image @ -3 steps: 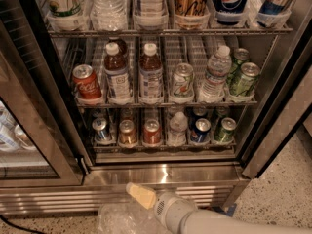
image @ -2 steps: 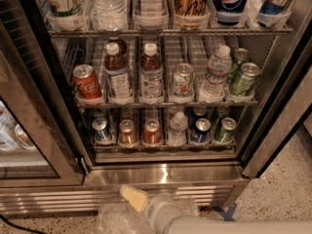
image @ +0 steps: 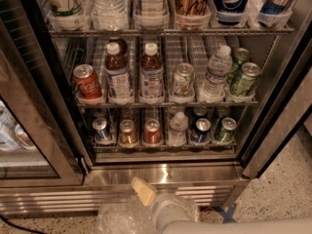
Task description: Pick pepsi can from bottom shelf of fridge
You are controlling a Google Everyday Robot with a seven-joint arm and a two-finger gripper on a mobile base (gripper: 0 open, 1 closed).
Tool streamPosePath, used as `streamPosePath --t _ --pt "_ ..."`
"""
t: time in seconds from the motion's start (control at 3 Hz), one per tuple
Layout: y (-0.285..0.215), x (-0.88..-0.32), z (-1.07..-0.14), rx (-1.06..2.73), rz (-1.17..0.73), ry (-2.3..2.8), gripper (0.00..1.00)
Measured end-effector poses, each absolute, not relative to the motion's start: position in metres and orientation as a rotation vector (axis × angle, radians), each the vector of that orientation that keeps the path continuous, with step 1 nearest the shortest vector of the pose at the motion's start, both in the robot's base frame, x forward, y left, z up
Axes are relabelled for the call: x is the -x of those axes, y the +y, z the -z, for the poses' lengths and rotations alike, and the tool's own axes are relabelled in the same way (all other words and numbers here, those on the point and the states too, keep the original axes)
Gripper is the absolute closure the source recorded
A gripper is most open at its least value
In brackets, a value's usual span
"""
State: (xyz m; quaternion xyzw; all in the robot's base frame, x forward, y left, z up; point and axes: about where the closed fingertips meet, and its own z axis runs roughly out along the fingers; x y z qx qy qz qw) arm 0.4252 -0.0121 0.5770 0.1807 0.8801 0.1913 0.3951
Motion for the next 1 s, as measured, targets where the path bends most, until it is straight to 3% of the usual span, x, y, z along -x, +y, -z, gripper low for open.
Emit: streamPosePath --t 0.33,1.0 --pt "-0.012 -0.425 -0.577 -0.458 -0.485 2.231 0.00" --pt "-0.058 -0.448 -0.576 -0.547 -0.429 2.013 0.00"
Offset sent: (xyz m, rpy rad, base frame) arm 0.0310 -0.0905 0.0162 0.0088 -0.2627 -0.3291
